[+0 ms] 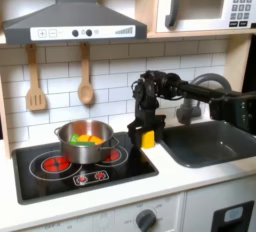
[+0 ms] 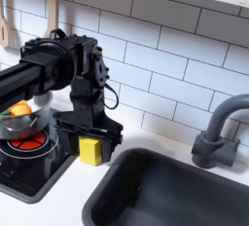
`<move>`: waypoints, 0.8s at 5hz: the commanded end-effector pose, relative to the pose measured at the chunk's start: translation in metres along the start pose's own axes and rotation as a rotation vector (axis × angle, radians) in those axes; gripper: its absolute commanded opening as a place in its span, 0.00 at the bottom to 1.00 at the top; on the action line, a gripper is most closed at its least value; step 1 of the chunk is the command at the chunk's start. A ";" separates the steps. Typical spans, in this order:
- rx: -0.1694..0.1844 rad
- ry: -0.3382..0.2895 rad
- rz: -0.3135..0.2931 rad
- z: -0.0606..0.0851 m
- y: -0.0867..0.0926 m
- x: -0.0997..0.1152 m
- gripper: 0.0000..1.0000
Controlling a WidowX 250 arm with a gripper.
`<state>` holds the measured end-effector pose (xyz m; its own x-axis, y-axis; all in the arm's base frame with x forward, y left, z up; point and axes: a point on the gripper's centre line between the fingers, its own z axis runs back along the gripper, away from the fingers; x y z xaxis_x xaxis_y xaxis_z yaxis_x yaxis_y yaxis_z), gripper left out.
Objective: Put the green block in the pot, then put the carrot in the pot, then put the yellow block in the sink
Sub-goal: 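Put the yellow block in the sink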
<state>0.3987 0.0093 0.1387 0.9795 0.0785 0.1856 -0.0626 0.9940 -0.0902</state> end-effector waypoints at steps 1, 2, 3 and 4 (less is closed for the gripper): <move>0.012 -0.004 -0.008 -0.002 -0.002 0.000 1.00; 0.006 -0.010 -0.008 -0.001 -0.002 0.000 1.00; 0.008 -0.017 -0.008 0.000 0.000 0.000 0.00; 0.010 -0.020 -0.016 -0.001 -0.003 0.000 0.00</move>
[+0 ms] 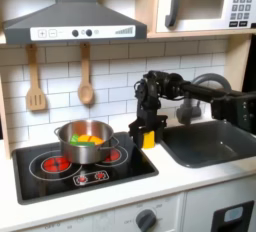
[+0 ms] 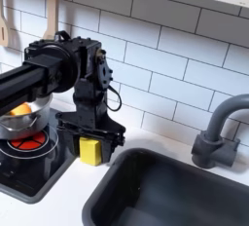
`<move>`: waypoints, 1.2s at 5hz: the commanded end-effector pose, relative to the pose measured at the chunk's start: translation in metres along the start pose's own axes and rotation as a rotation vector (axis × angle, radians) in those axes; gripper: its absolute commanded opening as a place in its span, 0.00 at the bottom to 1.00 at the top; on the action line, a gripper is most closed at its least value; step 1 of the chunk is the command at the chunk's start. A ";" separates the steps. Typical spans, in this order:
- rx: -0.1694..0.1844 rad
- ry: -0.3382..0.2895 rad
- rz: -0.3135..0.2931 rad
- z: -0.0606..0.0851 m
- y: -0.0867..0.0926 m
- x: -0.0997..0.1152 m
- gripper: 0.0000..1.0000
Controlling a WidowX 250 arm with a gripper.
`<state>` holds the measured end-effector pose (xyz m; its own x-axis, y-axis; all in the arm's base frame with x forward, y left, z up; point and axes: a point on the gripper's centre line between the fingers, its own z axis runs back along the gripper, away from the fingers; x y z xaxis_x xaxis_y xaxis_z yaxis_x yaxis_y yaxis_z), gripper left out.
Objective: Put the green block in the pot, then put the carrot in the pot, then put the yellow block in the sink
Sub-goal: 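Put the yellow block in the sink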
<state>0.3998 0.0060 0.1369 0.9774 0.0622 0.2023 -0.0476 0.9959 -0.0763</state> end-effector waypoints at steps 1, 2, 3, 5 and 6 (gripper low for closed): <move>-0.002 -0.005 0.002 0.000 -0.001 -0.001 0.00; -0.015 -0.037 0.011 0.014 0.001 0.000 0.00; -0.024 -0.058 0.008 0.026 -0.003 -0.004 0.00; -0.070 -0.125 -0.047 0.072 -0.020 -0.019 0.00; -0.088 -0.109 -0.091 0.072 -0.025 -0.037 0.00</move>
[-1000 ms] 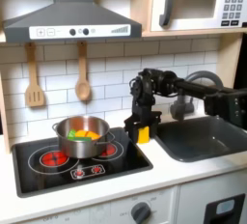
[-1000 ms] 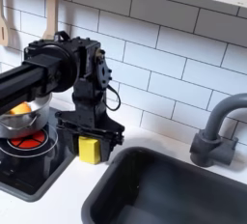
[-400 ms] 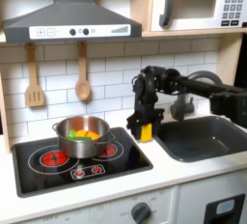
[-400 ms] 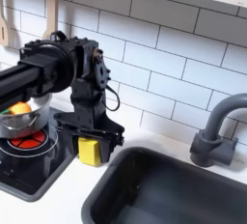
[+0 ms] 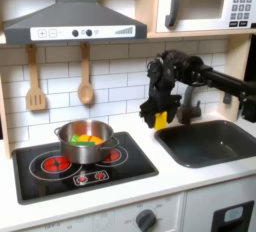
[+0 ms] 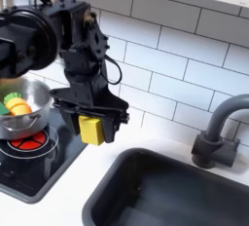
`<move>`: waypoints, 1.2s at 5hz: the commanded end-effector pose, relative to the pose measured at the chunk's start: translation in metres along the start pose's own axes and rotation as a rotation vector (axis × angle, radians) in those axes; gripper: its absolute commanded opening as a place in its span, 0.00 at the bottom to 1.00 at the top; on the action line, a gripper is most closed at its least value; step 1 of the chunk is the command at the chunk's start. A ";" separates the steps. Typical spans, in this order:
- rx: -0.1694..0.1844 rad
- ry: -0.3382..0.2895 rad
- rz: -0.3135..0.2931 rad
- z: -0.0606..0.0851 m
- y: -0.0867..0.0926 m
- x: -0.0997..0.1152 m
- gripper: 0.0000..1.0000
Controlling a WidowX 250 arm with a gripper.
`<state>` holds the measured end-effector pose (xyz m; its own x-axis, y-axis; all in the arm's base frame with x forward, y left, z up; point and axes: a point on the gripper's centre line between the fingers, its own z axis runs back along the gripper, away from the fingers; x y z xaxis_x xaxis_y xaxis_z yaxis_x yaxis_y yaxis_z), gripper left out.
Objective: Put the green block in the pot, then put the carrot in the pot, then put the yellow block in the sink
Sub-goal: 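Put the yellow block in the sink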
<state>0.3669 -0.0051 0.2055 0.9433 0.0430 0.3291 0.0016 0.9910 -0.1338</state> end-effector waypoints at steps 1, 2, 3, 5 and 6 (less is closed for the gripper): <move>-0.031 0.052 -0.089 -0.004 -0.013 -0.036 0.00; -0.024 0.048 -0.097 -0.004 -0.013 -0.049 0.00; -0.041 0.051 -0.109 -0.010 -0.021 -0.057 0.00; -0.106 0.045 -0.106 -0.029 -0.025 -0.062 0.00; -0.139 0.034 -0.101 -0.035 -0.029 -0.060 0.00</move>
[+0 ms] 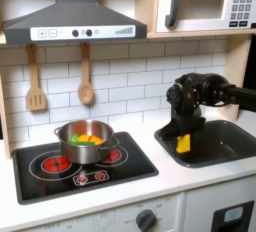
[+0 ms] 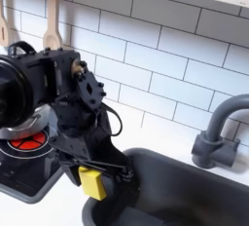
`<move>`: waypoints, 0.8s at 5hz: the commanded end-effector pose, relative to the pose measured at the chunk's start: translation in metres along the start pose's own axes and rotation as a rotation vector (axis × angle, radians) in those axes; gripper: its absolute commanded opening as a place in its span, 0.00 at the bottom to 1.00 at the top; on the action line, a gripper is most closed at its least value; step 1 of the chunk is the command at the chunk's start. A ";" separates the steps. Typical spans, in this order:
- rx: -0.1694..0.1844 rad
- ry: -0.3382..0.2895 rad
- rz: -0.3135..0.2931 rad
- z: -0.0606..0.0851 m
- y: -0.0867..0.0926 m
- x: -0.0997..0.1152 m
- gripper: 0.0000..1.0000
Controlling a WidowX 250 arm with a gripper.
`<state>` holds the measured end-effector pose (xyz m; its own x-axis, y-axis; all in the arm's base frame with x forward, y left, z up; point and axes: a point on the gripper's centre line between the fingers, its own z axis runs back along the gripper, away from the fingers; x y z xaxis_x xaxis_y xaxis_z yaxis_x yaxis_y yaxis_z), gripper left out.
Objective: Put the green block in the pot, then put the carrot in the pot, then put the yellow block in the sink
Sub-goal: 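Put the yellow block in the sink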
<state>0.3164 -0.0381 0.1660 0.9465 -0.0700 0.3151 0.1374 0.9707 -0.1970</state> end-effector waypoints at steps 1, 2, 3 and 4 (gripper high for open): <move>-0.050 0.006 -0.009 -0.020 -0.006 0.004 0.00; -0.043 0.017 -0.002 -0.026 -0.003 0.004 0.00; -0.046 0.032 -0.026 -0.036 -0.009 0.004 0.00; -0.045 0.038 -0.039 -0.042 -0.010 0.003 0.00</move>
<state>0.3346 -0.0522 0.1409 0.9428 -0.0926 0.3201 0.1708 0.9591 -0.2257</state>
